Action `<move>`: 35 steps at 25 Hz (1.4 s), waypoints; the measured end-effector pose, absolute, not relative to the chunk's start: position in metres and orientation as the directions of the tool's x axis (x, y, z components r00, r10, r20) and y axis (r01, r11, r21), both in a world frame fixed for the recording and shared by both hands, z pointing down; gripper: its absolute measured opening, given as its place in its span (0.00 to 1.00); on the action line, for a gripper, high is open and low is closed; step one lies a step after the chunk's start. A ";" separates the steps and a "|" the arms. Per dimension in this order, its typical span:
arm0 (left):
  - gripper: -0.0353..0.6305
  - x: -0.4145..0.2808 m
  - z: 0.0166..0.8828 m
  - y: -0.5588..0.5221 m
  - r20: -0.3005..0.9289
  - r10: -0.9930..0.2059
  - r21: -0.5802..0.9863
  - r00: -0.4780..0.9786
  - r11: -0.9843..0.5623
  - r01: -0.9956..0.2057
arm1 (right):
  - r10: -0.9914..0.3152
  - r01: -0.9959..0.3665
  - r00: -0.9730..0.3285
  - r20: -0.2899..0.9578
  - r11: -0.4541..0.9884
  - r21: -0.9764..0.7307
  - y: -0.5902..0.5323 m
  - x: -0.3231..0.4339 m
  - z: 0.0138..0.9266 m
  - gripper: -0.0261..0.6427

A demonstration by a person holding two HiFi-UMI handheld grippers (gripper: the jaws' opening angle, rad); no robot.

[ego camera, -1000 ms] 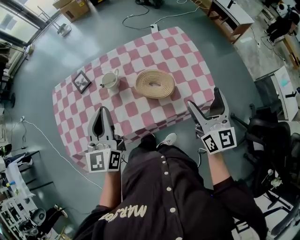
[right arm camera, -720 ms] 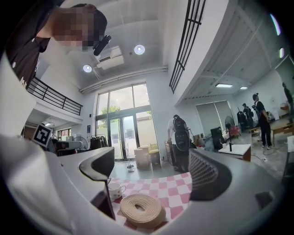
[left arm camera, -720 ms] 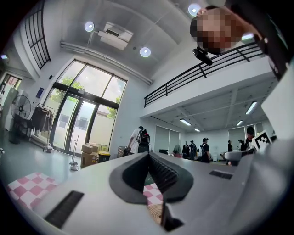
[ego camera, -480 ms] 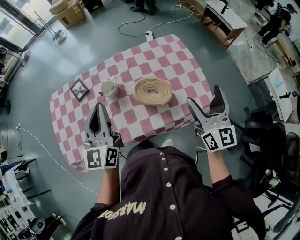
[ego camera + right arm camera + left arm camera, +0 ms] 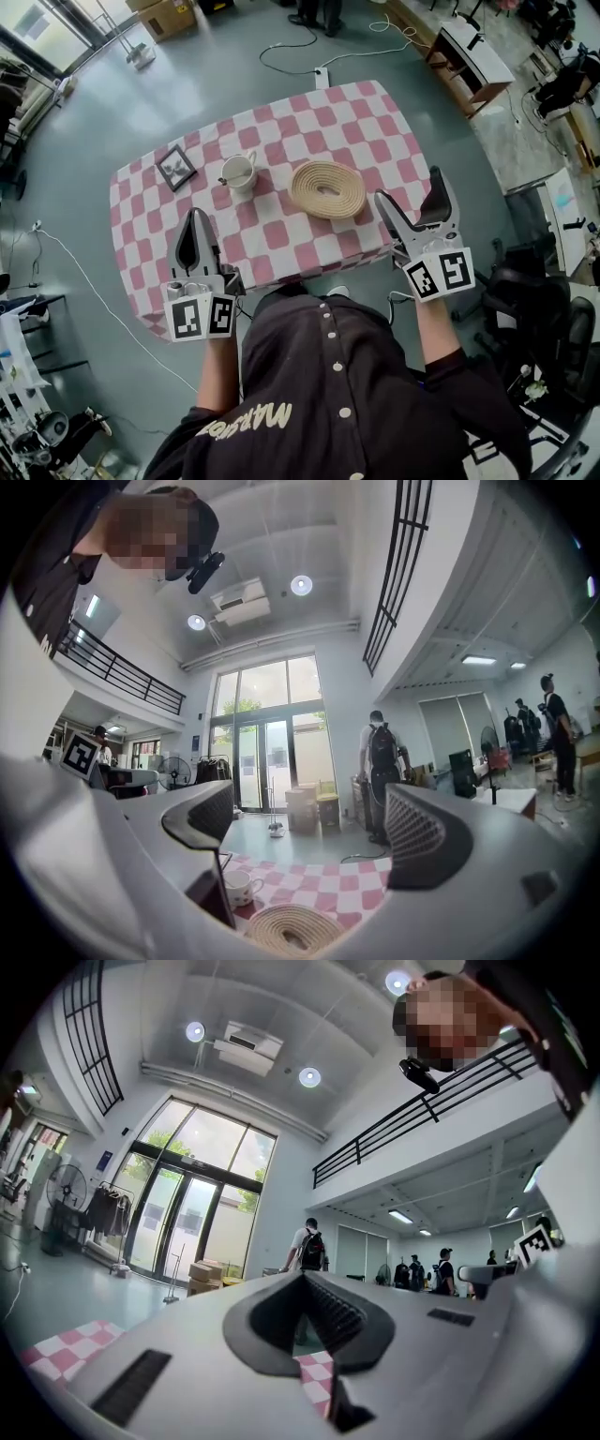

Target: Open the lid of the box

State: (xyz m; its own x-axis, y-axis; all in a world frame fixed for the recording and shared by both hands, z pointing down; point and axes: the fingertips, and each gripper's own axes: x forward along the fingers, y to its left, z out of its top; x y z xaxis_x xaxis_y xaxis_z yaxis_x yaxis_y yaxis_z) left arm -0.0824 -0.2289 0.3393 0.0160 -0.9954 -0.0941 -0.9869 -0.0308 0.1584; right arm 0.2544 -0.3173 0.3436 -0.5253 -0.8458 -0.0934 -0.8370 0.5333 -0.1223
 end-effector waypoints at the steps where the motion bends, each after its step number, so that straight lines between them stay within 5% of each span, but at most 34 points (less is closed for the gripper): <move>1: 0.07 -0.087 0.340 -0.226 -0.092 -0.996 0.160 0.003 -0.017 -0.987 | -0.840 -0.831 -0.535 -0.093 0.543 -0.122 -0.320 0.249 0.344 0.77; 16: 0.07 -0.126 0.344 -0.208 -0.076 -0.993 0.157 -0.087 0.074 -0.985 | -0.780 -0.774 -0.625 -0.029 0.624 -0.108 -0.333 0.194 0.365 0.77; 35: 0.07 -0.134 0.368 -0.204 -0.021 -0.996 0.195 -0.081 0.076 -0.978 | -0.582 -0.639 -0.732 0.353 0.766 -0.063 -0.333 0.140 0.501 0.77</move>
State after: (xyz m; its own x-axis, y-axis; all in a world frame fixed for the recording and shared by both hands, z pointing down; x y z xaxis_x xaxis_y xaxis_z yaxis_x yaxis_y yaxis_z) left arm -0.1339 -0.2038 0.3676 -0.0813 -0.9965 -0.0206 -0.9778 0.0757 0.1954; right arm 0.1396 -0.3331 0.5008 -0.7325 -0.5823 0.3526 -0.6395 0.7662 -0.0629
